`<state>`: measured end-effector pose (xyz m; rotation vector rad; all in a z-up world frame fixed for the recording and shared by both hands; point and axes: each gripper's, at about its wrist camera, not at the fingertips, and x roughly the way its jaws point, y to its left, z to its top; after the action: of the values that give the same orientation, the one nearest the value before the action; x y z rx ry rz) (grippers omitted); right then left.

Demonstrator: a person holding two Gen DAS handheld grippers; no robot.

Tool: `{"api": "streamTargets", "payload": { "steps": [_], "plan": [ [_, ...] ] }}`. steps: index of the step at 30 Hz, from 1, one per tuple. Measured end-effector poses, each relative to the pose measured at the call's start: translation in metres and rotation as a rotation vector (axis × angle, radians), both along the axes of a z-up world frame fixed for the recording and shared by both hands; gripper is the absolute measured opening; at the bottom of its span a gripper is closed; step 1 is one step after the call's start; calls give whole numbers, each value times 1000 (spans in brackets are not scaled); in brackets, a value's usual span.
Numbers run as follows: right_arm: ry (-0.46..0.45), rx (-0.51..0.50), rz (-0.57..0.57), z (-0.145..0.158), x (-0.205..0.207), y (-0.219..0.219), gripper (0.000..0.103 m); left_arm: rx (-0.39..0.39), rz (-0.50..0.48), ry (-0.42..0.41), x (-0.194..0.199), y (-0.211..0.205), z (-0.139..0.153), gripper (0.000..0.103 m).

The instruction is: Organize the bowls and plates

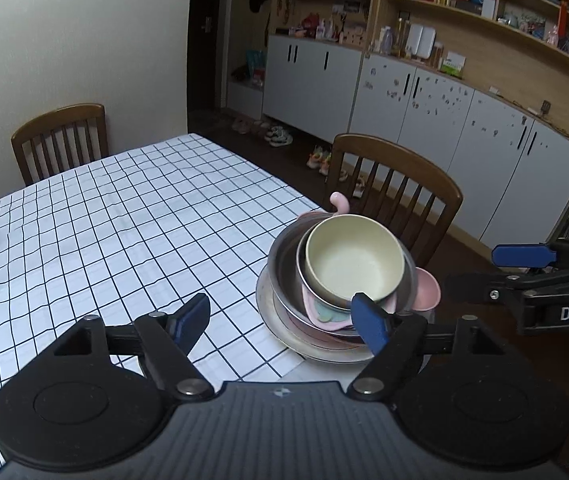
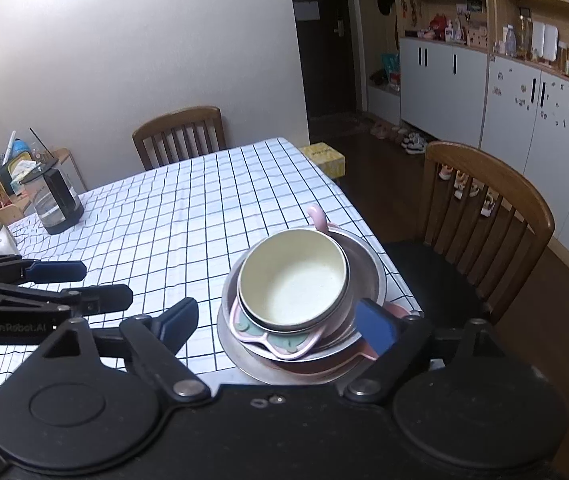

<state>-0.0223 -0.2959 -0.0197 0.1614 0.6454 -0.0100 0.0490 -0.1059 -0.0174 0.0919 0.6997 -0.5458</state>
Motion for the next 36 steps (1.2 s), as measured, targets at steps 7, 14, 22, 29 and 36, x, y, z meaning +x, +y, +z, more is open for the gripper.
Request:
{"api": "streamTargets", "payload": {
  "steps": [7,14,22,29,36],
  "plan": [
    [-59,-6,-9,6,-26,13,102,-39,11,-21,-21,9,3,103],
    [-95,0,-27,13,-45,21,103,-61,53,-14,-33,17,7,103],
    [-98,5,-47,15,-59,28,103,-74,58,1,-43,19,10,103],
    [-91,17,-88,15,-64,28,103,-90,70,13,-48,19,10,103],
    [-69,38,-98,13,-66,27,103,-76,74,-15,-52,18,14,103]
  ]
}}
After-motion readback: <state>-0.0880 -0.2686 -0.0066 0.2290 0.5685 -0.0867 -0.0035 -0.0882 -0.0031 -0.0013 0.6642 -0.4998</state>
